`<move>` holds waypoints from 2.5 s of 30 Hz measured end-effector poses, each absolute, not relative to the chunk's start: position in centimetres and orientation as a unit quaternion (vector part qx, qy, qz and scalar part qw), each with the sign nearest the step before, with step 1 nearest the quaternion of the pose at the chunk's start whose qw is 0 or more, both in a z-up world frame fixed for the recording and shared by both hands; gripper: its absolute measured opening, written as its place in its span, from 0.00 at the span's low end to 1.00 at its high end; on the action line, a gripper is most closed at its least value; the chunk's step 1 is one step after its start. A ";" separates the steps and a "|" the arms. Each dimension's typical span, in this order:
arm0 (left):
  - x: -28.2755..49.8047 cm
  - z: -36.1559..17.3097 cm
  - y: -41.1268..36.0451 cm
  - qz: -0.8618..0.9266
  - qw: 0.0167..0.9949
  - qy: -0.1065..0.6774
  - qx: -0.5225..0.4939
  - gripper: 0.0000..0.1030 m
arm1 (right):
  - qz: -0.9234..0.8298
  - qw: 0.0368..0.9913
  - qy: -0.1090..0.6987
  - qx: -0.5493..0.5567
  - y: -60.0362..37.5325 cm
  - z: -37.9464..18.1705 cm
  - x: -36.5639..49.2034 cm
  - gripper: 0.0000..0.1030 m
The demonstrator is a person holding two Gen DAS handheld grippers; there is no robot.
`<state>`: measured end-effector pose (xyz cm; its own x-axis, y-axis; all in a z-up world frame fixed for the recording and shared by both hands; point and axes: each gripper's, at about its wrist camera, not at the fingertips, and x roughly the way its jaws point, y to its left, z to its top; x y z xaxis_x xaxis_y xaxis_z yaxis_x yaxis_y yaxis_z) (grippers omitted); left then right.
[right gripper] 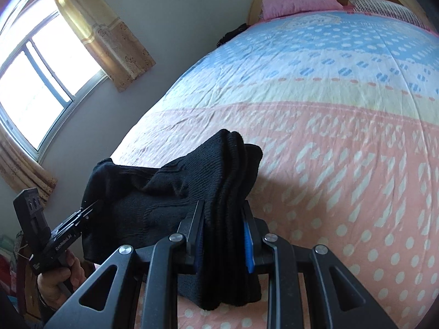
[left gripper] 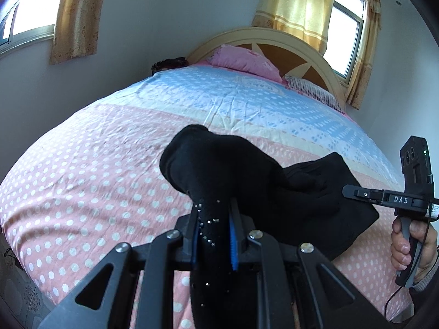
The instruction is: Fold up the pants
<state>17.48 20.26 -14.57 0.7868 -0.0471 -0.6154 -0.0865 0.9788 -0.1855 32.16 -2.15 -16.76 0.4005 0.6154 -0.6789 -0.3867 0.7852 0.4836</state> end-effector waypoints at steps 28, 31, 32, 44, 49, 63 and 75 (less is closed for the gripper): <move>10.5 -13.6 23.1 0.173 0.931 0.296 -0.125 0.85 | 0.168 0.905 0.361 0.147 -9.1 -10.9 19.9 0.59; 9.4 -10.7 21.8 0.159 0.945 0.262 -0.116 0.91 | 0.179 0.914 0.340 0.130 -8.4 -8.8 17.1 0.60; 9.2 -9.9 21.4 0.156 0.948 0.255 -0.113 0.95 | 0.184 0.916 0.334 0.122 -8.0 -8.1 16.2 0.61; 6.2 -3.9 18.2 0.120 0.971 0.188 -0.080 0.98 | 0.205 0.948 0.242 0.033 -5.2 -2.2 7.5 0.63; 5.2 -3.0 17.5 0.119 0.975 0.174 -0.074 0.98 | 0.203 0.953 0.224 0.035 -5.5 -1.8 5.6 0.70; 4.9 -2.8 15.6 0.110 0.978 0.168 -0.055 1.00 | 0.204 0.952 0.228 0.029 -5.5 -2.3 4.3 0.71; 4.8 -2.9 15.0 0.110 0.978 0.169 -0.047 1.00 | 0.206 0.953 0.221 0.028 -5.4 -2.3 3.7 0.71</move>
<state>4.82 15.02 -2.88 0.9188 0.1995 -0.3407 -0.2315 0.9712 -0.0557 3.71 -5.44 -2.27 0.8172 0.4058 -0.4094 -0.3811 0.9132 0.1446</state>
